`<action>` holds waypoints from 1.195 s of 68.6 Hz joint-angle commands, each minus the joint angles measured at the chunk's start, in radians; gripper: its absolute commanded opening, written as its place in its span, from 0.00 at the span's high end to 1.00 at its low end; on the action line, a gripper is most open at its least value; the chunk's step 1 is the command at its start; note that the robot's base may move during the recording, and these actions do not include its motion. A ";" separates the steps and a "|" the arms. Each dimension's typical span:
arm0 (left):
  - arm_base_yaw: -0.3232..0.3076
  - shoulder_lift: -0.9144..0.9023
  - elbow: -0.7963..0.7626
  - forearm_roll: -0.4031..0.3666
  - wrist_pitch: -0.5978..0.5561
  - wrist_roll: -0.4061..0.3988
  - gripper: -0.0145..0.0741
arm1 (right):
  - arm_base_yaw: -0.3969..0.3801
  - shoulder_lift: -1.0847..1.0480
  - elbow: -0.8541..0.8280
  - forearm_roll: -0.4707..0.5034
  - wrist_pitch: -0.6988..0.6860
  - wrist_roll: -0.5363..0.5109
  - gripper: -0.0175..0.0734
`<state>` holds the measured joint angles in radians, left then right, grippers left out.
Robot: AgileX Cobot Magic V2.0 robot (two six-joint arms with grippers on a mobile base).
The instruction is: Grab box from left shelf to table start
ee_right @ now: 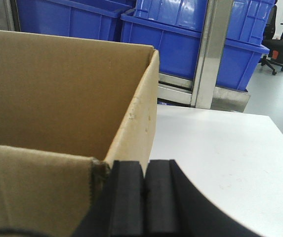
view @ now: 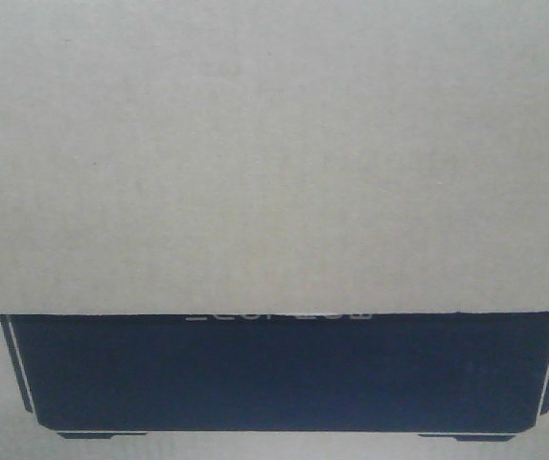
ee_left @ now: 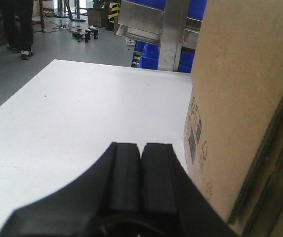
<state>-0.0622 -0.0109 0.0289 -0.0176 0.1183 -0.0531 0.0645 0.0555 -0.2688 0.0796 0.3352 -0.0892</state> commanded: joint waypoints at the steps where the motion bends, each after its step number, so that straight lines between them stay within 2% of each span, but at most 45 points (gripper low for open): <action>1: 0.001 -0.016 -0.001 -0.006 -0.098 -0.004 0.94 | 0.001 0.011 -0.027 -0.010 -0.097 -0.007 0.74; 53: 0.001 -0.016 -0.001 -0.006 -0.098 -0.004 0.94 | 0.001 0.011 -0.021 -0.010 -0.110 -0.007 0.74; 58: 0.001 -0.016 -0.001 -0.006 -0.098 -0.004 0.94 | 0.001 0.011 -0.006 0.012 -0.120 -0.004 0.74; 82: 0.001 -0.016 -0.001 -0.006 -0.098 -0.004 0.94 | -0.082 -0.001 0.103 0.013 -0.125 0.052 0.74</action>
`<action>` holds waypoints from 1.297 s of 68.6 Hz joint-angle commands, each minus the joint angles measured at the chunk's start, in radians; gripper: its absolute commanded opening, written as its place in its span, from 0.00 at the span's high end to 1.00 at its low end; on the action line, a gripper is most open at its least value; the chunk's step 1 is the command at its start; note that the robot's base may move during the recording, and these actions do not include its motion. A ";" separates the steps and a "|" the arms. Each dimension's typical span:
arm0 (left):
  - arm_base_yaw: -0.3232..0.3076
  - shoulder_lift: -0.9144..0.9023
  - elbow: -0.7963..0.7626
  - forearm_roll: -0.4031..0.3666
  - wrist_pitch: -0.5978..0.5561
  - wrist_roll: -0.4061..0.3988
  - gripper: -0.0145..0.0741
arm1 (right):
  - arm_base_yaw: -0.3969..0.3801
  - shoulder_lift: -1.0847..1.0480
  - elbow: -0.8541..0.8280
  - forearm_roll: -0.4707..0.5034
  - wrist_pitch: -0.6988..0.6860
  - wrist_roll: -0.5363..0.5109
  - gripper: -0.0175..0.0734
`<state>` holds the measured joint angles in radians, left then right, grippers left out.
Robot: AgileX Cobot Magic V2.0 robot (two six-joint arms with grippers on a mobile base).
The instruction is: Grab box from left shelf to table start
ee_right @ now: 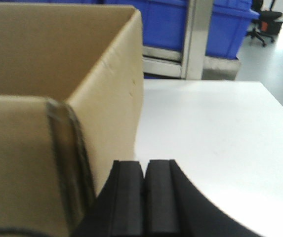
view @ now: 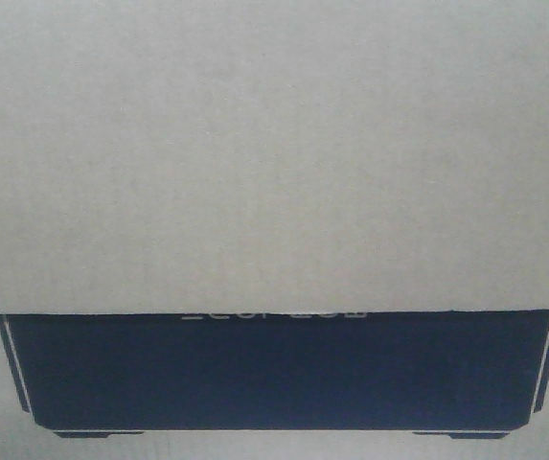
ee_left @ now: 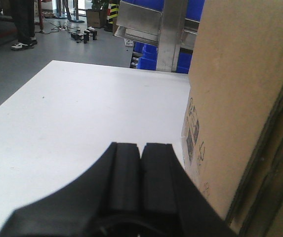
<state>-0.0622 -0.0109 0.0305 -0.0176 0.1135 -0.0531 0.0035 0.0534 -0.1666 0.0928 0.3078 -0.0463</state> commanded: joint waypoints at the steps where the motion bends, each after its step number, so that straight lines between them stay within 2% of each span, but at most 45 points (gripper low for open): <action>1: 0.001 -0.016 -0.003 -0.006 -0.093 -0.004 0.94 | -0.022 -0.003 0.007 0.000 -0.098 0.010 0.74; 11: 0.001 -0.016 -0.003 -0.006 -0.093 -0.004 0.94 | -0.028 -0.053 0.081 -0.004 -0.136 0.024 0.74; 25: 0.001 -0.014 -0.003 -0.006 -0.093 -0.004 0.94 | -0.028 -0.073 0.206 -0.004 -0.262 0.077 0.74; 28: 0.001 -0.014 -0.003 -0.006 -0.093 -0.004 0.94 | -0.028 -0.073 0.201 -0.004 -0.226 0.084 0.74; 89: 0.001 -0.014 -0.003 -0.006 -0.093 -0.004 0.94 | -0.028 -0.073 0.201 -0.004 -0.220 0.084 0.74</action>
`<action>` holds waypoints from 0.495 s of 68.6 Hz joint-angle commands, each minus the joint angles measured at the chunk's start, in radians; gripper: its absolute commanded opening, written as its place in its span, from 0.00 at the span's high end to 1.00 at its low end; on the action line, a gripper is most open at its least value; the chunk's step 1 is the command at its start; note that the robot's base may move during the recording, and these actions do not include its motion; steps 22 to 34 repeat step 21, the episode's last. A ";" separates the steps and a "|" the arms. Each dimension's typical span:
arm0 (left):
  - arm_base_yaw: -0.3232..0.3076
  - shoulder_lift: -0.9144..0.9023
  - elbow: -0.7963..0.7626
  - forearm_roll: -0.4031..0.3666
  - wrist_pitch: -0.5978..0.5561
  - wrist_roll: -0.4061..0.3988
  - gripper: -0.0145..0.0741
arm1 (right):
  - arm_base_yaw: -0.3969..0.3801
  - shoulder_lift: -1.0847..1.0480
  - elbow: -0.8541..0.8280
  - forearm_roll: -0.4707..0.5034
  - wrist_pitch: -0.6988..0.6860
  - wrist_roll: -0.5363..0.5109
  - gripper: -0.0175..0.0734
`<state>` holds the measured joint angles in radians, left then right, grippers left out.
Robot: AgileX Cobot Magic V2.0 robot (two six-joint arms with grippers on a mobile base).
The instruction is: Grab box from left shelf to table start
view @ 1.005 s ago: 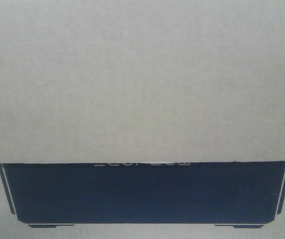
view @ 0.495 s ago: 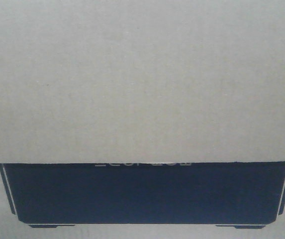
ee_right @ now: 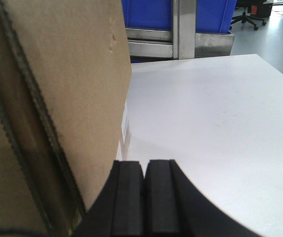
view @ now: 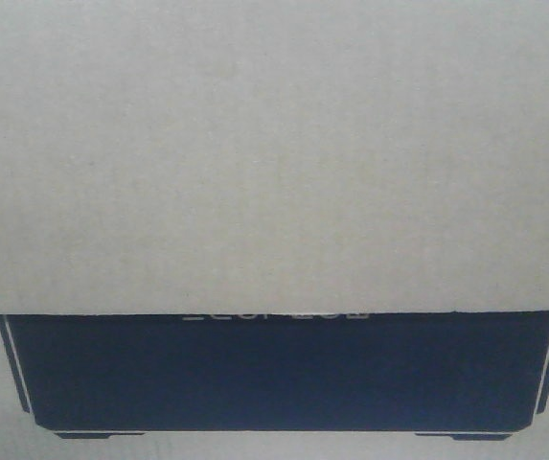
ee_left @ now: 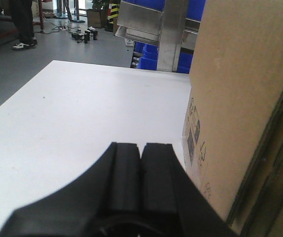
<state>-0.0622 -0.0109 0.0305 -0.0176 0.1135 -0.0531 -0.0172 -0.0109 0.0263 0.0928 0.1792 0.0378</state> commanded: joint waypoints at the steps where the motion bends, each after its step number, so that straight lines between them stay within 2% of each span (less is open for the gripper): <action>1: 0.001 -0.014 -0.003 -0.006 -0.093 -0.004 0.94 | -0.007 -0.009 0.008 -0.004 -0.091 0.000 0.74; 34: 0.001 -0.014 -0.003 -0.006 -0.093 -0.004 0.94 | -0.007 -0.009 0.008 -0.004 -0.091 0.000 0.74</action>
